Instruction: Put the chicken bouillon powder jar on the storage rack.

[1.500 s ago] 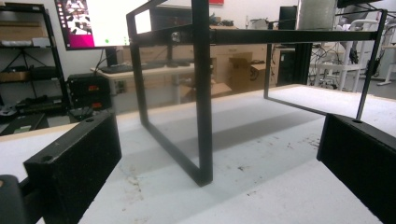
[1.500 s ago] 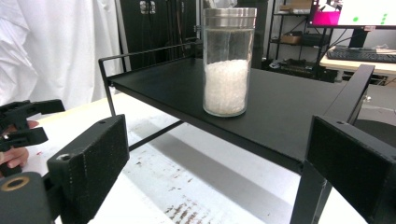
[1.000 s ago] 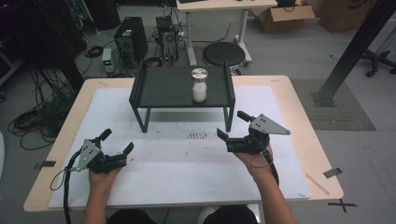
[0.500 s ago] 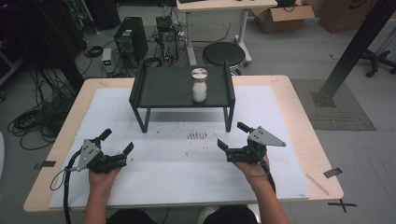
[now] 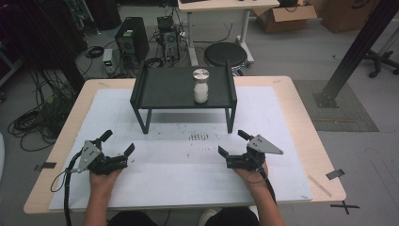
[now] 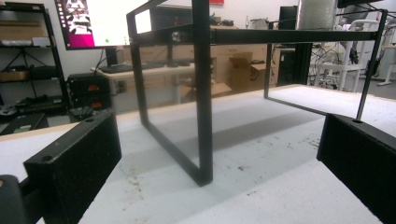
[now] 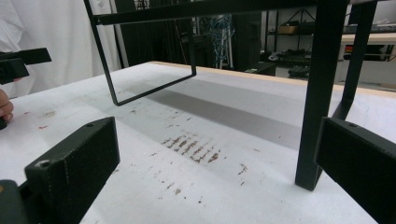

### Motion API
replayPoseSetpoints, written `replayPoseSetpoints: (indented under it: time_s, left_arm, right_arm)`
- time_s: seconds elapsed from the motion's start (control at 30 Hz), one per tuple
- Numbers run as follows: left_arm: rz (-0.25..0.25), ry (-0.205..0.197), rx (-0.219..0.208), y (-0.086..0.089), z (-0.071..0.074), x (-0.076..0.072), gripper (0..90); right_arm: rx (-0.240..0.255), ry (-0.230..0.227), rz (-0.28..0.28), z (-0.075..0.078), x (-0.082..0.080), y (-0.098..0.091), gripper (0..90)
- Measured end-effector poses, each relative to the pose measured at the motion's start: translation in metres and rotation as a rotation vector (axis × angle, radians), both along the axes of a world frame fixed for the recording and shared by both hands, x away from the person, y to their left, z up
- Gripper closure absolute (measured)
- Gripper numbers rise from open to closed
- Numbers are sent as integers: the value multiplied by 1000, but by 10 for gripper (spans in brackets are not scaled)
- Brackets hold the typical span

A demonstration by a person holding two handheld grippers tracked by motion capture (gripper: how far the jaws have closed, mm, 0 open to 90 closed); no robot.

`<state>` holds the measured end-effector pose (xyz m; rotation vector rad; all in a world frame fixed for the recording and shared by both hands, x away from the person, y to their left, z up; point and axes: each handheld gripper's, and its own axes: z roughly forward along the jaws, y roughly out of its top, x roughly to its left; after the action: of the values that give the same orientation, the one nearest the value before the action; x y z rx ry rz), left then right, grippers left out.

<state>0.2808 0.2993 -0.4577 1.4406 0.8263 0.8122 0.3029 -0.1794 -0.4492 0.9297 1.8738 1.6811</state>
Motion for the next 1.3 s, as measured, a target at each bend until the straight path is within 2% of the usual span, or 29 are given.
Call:
replayPoseSetpoints:
  time_s: [0.33, 0.47, 0.77, 1.13, 1.3]
  left_arm:
    - [0, -1, 1, 0, 0, 0, 2]
    - [0, -1, 1, 0, 0, 0, 2]
    - [0, -1, 3, 0, 0, 0, 2]
    - [0, -10, 3, 0, 0, -1, 2]
    - [-1, -10, 5, 0, 0, -1, 2]
  right_arm:
    - [36, -28, -5, -6, -1, -2, 0]
    - [34, -78, 4, -7, -5, -2, 1]
    - [35, -153, 12, -9, -13, -1, 0]
    - [47, -185, 10, -10, -16, -2, 0]
    - [47, -179, 10, -10, -16, -2, 0]
